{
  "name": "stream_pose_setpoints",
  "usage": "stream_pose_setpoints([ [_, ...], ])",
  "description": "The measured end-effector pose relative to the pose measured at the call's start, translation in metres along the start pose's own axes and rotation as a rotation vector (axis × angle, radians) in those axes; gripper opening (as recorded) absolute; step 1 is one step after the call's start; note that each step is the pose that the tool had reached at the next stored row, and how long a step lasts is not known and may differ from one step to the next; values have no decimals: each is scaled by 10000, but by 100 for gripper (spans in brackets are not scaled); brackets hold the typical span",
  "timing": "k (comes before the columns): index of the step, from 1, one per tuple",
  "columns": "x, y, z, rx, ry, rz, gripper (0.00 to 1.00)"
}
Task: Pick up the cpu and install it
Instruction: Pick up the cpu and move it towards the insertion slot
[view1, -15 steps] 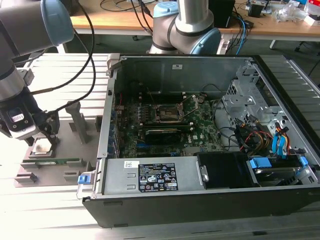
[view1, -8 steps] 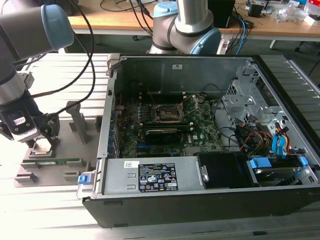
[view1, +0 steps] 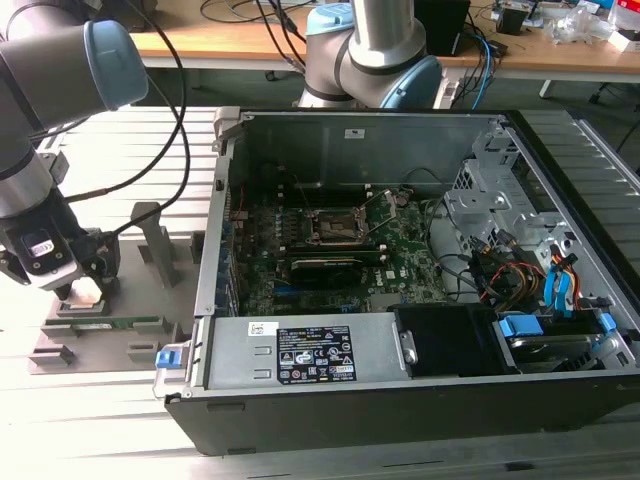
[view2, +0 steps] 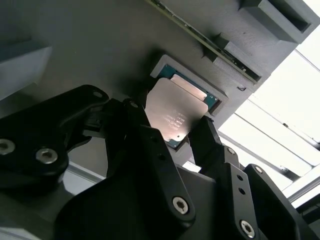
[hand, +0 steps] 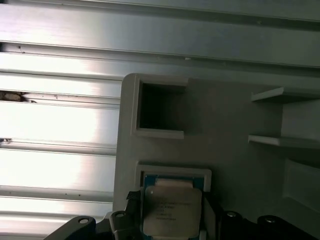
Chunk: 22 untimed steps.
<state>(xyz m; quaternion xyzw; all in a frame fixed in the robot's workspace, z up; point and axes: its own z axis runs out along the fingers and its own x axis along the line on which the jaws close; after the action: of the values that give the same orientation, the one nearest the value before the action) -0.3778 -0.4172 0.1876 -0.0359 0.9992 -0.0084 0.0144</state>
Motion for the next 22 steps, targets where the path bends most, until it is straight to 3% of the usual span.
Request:
stream_pose_setpoints([
  [2,0,0,17,0,0,-4,60],
  [3,0,1,18,-1,0,-4,55],
  [22,1,1,26,0,0,-4,55],
])
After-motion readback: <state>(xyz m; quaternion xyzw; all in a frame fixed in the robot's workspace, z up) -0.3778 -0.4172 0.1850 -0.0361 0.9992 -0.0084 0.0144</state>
